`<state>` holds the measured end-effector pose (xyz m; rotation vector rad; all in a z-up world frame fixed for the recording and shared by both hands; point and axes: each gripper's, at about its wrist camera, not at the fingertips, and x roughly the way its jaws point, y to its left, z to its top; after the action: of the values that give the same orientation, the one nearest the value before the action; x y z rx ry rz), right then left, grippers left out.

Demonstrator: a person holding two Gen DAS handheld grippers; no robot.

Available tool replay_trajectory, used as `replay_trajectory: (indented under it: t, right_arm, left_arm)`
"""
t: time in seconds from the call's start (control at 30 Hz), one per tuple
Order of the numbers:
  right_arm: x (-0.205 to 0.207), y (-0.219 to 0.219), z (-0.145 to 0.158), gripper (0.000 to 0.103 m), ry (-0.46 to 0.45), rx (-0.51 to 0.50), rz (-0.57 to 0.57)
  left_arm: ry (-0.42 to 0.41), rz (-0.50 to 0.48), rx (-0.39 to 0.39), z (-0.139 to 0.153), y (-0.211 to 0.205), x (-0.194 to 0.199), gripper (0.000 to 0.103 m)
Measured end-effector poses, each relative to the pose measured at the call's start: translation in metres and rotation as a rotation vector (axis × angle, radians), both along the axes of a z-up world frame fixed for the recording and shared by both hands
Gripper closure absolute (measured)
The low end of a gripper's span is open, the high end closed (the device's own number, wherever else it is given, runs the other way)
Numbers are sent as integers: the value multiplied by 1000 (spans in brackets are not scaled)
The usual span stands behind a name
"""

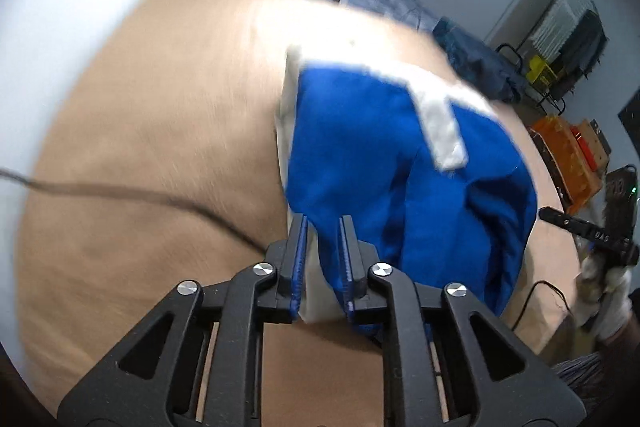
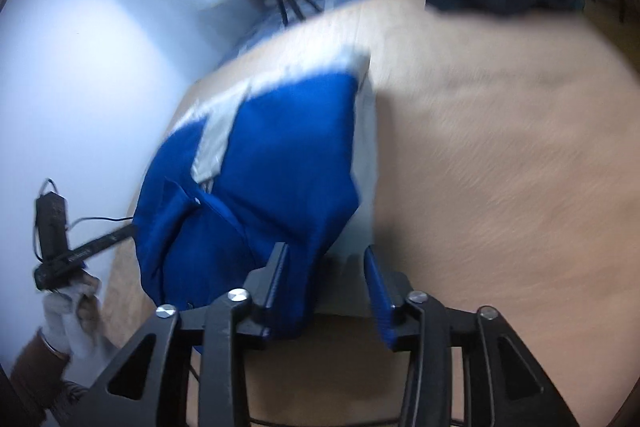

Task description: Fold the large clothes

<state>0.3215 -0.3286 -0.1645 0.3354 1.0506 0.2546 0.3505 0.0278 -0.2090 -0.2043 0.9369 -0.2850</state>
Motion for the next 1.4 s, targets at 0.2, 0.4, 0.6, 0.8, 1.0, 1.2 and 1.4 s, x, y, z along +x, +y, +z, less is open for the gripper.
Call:
replay_trajectory:
  t: [0.2, 0.4, 0.6, 0.8, 1.0, 1.2, 1.4]
  right_arm:
    - [22, 11, 55, 61, -176, -119, 66]
    - [75, 65, 61, 72, -267, -215, 228]
    - [132, 82, 33, 76, -231, -215, 246]
    - [160, 78, -16, 77, -130, -246, 265]
    - [163, 72, -45, 77, -86, -239, 253]
    - [121, 68, 14, 81, -139, -147, 313]
    - [42, 94, 37, 94, -174, -67, 560]
  left_arm:
    - [-100, 23, -48, 42, -7, 33, 88]
    - [-121, 8, -58, 48, -37, 83, 88]
    - [-83, 22, -29, 21, -54, 129, 88]
    - [17, 43, -21, -35, -43, 148, 88]
    - [35, 20, -5, -50, -45, 149, 88]
    - [-55, 10, 2, -6, -31, 121, 88]
    - [-84, 5, -27, 11, -14, 87, 88]
